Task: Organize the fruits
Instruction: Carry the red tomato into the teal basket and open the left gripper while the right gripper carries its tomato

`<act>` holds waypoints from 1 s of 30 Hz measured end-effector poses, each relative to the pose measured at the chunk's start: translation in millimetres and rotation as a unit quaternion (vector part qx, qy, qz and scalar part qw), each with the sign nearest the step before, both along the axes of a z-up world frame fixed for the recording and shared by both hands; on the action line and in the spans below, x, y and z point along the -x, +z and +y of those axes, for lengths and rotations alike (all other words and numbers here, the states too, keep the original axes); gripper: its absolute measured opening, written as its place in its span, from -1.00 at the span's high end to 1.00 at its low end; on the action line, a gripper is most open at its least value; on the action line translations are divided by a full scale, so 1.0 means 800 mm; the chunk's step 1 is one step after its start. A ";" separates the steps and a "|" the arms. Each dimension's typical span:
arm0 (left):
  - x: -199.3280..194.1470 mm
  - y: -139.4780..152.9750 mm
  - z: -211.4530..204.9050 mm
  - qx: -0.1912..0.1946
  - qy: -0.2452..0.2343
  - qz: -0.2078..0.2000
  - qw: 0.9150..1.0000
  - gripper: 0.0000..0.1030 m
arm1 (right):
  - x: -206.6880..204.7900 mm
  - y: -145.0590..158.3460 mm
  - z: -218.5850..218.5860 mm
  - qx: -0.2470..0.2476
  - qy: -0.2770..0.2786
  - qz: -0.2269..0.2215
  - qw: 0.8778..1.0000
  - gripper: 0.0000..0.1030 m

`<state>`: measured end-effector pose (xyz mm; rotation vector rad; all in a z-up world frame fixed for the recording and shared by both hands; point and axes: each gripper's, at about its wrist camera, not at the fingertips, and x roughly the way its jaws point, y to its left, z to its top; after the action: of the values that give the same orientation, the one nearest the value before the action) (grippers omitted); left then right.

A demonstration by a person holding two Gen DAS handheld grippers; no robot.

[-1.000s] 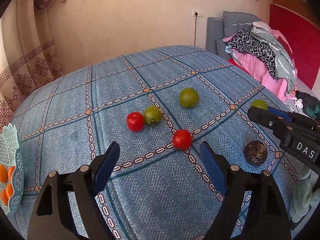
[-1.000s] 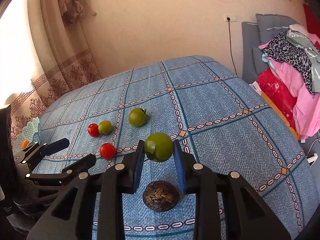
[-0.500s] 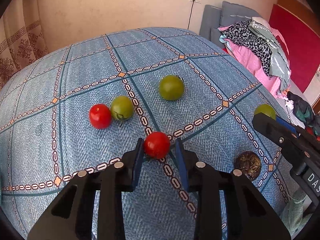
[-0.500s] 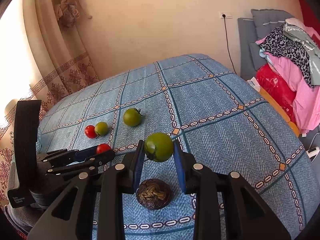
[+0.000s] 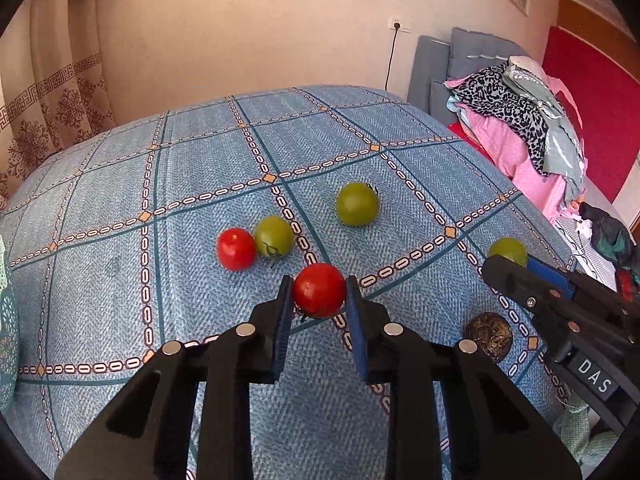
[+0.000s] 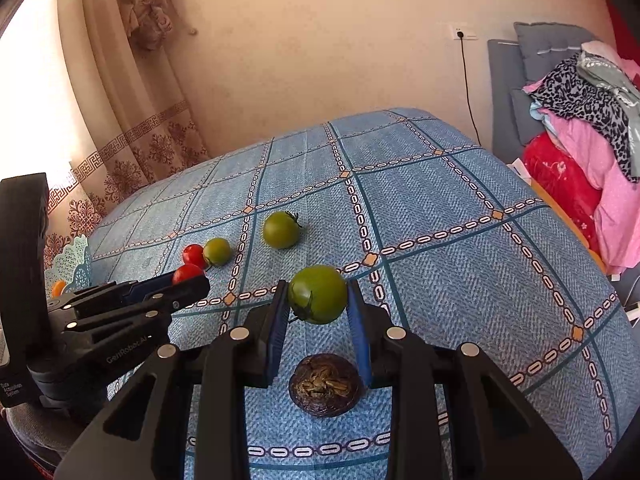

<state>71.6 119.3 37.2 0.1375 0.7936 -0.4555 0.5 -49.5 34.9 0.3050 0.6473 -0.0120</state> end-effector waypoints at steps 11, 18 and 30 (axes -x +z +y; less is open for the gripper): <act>0.013 0.052 0.058 0.030 0.055 -0.036 0.997 0.49 | 0.003 0.007 0.008 0.009 0.012 -0.008 1.000 0.44; 0.018 0.076 0.105 0.027 0.111 -0.066 0.991 0.49 | 0.003 0.031 0.026 0.016 0.039 -0.019 0.999 0.44; 0.030 0.104 0.183 0.009 0.206 -0.127 0.970 0.49 | -0.006 0.094 0.084 0.042 0.104 -0.053 0.992 0.44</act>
<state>47.3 265.6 120.7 0.0101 0.5452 -0.0487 5.6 18.1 109.7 0.1547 0.5692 0.1761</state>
